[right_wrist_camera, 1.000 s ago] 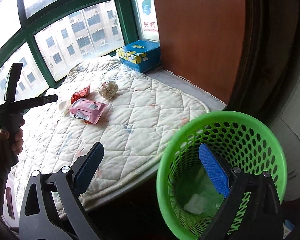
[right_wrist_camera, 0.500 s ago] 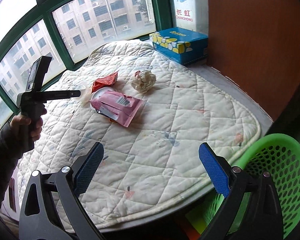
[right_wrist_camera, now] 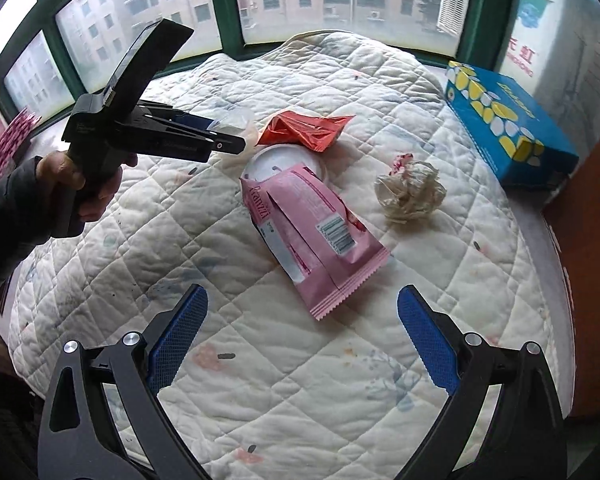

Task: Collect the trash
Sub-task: 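Grasp the white yogurt cup with the left tool while the right tool grasps the pink Franzzi wrapper, then drop the pink wrapper into the green basket while the left tool drops the yogurt cup in, then grasp the white cup lid with the left tool while the right tool grasps the orange sponge, then drop the orange sponge into the green basket while the left tool drops the white lid in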

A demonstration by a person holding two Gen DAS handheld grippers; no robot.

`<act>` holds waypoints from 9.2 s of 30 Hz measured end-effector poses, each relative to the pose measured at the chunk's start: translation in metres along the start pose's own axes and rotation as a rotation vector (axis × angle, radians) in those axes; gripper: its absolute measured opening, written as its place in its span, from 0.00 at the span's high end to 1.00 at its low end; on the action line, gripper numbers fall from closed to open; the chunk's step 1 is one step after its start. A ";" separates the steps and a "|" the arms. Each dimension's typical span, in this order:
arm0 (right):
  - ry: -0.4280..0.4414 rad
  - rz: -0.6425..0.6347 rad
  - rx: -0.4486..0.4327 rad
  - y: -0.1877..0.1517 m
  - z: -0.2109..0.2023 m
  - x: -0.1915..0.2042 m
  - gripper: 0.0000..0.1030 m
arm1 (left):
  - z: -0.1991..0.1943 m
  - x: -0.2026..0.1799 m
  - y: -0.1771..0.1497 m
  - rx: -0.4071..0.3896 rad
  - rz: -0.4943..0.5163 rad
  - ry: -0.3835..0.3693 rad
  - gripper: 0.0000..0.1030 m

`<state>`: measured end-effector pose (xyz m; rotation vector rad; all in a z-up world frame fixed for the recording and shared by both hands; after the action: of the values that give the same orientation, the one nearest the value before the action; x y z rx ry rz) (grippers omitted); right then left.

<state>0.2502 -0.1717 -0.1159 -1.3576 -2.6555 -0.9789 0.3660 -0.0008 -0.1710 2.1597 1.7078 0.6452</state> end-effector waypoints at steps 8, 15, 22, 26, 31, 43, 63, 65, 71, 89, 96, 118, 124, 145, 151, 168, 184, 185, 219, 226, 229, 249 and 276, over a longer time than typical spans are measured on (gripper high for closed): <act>0.058 -0.160 0.128 0.022 0.046 -0.012 0.08 | 0.002 -0.001 0.000 -0.018 0.014 -0.046 0.70; 0.082 -0.230 0.200 0.034 0.083 -0.017 0.08 | 0.003 -0.003 0.000 -0.033 0.026 -0.064 0.74; 0.069 -0.225 0.223 0.040 0.108 -0.026 0.11 | 0.000 -0.001 0.000 -0.048 0.036 -0.072 0.75; 0.067 -0.189 0.199 0.041 0.102 -0.025 0.38 | -0.002 0.000 -0.001 -0.053 0.027 -0.075 0.76; 0.036 -0.124 0.128 0.042 0.079 -0.020 0.47 | -0.012 0.001 -0.002 -0.057 0.006 -0.083 0.79; -0.021 0.124 -0.089 0.007 -0.006 0.002 0.48 | -0.092 -0.008 -0.013 -0.139 0.000 -0.120 0.79; -0.279 0.387 -0.293 -0.130 -0.157 0.007 0.46 | -0.230 -0.140 -0.054 -0.276 0.152 -0.321 0.79; -0.314 0.410 -0.303 -0.146 -0.170 0.001 0.46 | -0.237 -0.156 -0.057 -0.282 0.169 -0.339 0.79; -0.381 0.489 -0.323 -0.190 -0.199 -0.017 0.46 | -0.253 -0.199 -0.064 -0.289 0.225 -0.390 0.79; -0.488 0.687 -0.431 -0.281 -0.263 -0.052 0.20 | -0.268 -0.309 -0.078 -0.263 0.385 -0.480 0.79; -0.516 0.712 -0.495 -0.303 -0.294 -0.041 0.17 | -0.263 -0.347 -0.089 -0.226 0.432 -0.515 0.79; -0.505 0.741 -0.591 -0.320 -0.313 -0.034 0.15 | -0.256 -0.395 -0.118 -0.153 0.475 -0.560 0.47; -0.472 0.699 -0.575 -0.298 -0.298 -0.027 0.13 | -0.243 -0.339 -0.100 -0.181 0.398 -0.452 0.47; -0.295 0.480 -0.439 -0.162 -0.186 0.006 0.12 | -0.112 -0.099 -0.017 -0.100 0.050 -0.029 0.27; -0.262 0.444 -0.388 -0.138 -0.149 0.008 0.12 | -0.065 -0.080 -0.006 -0.063 0.047 0.040 0.21; -0.180 0.456 -0.316 -0.105 -0.083 -0.010 0.12 | 0.008 -0.081 0.007 0.010 0.061 0.062 0.09; -0.134 0.409 -0.254 -0.071 -0.031 -0.012 0.12 | -0.017 -0.068 0.000 -0.034 0.044 0.007 0.20; -0.130 0.402 -0.250 -0.068 -0.026 -0.012 0.13 | -0.023 -0.064 0.000 -0.039 0.039 0.007 0.20; -0.126 0.342 -0.184 -0.016 0.036 -0.008 0.58 | -0.093 0.001 -0.043 -0.101 -0.072 -0.042 0.20; -0.111 0.350 -0.246 -0.032 -0.005 0.018 0.58 | -0.125 -0.018 -0.048 -0.137 -0.054 -0.070 0.20; -0.120 0.353 -0.270 -0.043 -0.026 0.027 0.58 | -0.139 -0.030 -0.051 -0.151 -0.043 -0.088 0.20; -0.308 0.456 -0.373 -0.160 -0.156 0.022 0.58 | -0.214 -0.155 -0.072 -0.222 0.104 -0.224 0.20; -0.505 0.704 -0.452 -0.286 -0.254 -0.042 0.32 | -0.245 -0.290 -0.078 -0.237 0.314 -0.332 0.20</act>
<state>-0.0014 -0.4600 -0.0730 -2.6746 -1.9183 -1.2718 0.1182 -0.2715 -0.0466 2.2297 1.0811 0.4991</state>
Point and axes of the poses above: each gripper's, at about its wrist camera, not at the fingertips, and z roughly the way its jaws point, x to its left, y to its top, the point moved 7 cm from there along z, roughly the way its jaws point, and after that the axes turned 15 degrees about y, right-handed, at the moved point
